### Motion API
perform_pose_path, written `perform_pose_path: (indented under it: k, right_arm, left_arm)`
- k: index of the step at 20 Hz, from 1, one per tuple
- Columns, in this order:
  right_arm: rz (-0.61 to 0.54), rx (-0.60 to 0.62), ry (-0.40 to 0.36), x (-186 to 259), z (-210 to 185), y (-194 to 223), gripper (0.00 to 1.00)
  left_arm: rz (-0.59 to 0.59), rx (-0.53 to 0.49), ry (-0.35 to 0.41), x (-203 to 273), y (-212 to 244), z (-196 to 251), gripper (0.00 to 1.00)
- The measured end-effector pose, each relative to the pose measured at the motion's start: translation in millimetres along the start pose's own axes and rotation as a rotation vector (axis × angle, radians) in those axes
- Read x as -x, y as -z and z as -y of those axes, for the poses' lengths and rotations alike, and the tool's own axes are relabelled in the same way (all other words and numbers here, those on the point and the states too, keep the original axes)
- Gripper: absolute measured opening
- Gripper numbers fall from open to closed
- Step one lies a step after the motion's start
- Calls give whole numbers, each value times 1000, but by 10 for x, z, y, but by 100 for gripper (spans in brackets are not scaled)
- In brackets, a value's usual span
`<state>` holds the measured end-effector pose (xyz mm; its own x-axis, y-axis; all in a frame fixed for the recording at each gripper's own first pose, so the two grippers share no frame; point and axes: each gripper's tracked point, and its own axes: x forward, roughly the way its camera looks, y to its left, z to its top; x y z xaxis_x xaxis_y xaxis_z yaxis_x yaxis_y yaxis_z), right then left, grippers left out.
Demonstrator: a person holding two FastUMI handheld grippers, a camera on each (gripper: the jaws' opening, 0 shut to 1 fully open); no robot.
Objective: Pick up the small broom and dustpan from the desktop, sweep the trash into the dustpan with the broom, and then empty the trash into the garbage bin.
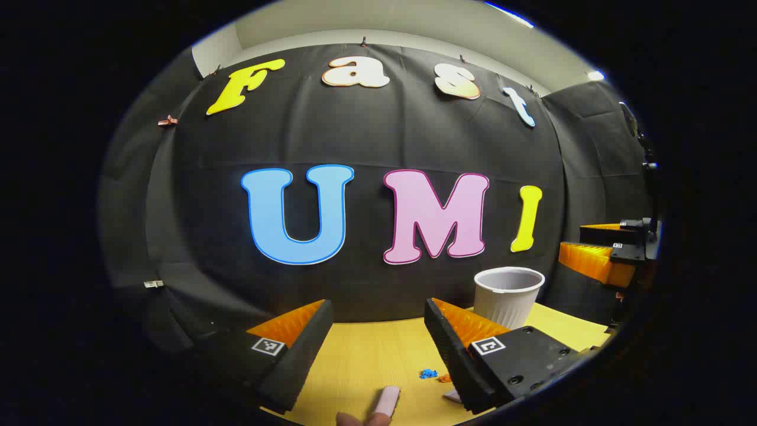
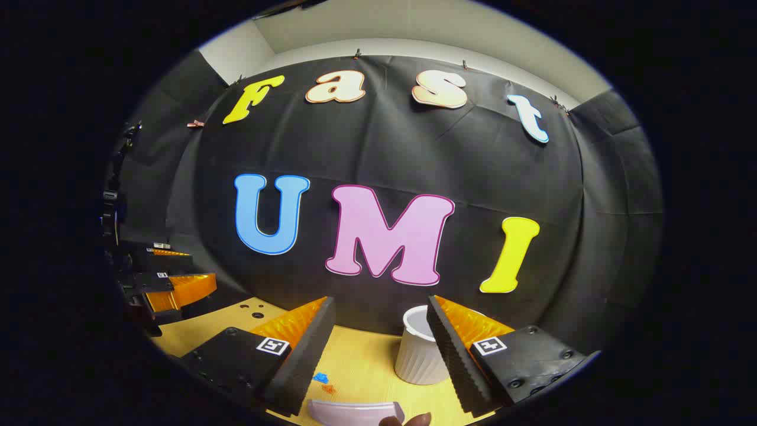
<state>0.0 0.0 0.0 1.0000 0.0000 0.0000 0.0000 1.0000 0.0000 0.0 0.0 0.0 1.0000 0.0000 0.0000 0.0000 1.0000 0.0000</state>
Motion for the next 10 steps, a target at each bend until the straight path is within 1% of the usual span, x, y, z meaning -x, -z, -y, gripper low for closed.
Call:
perform_pose_path:
  k: [9, 10]
  right_arm:
    - [3, -1, -14, -21, -49, 8, 96]
    - [2, -1, -14, -19, -52, 11, 93]
  left_arm:
    - [-7, 4, -8, -51, 74, -71, 98]
    - [-7, 4, -9, -57, 72, -71, 99]
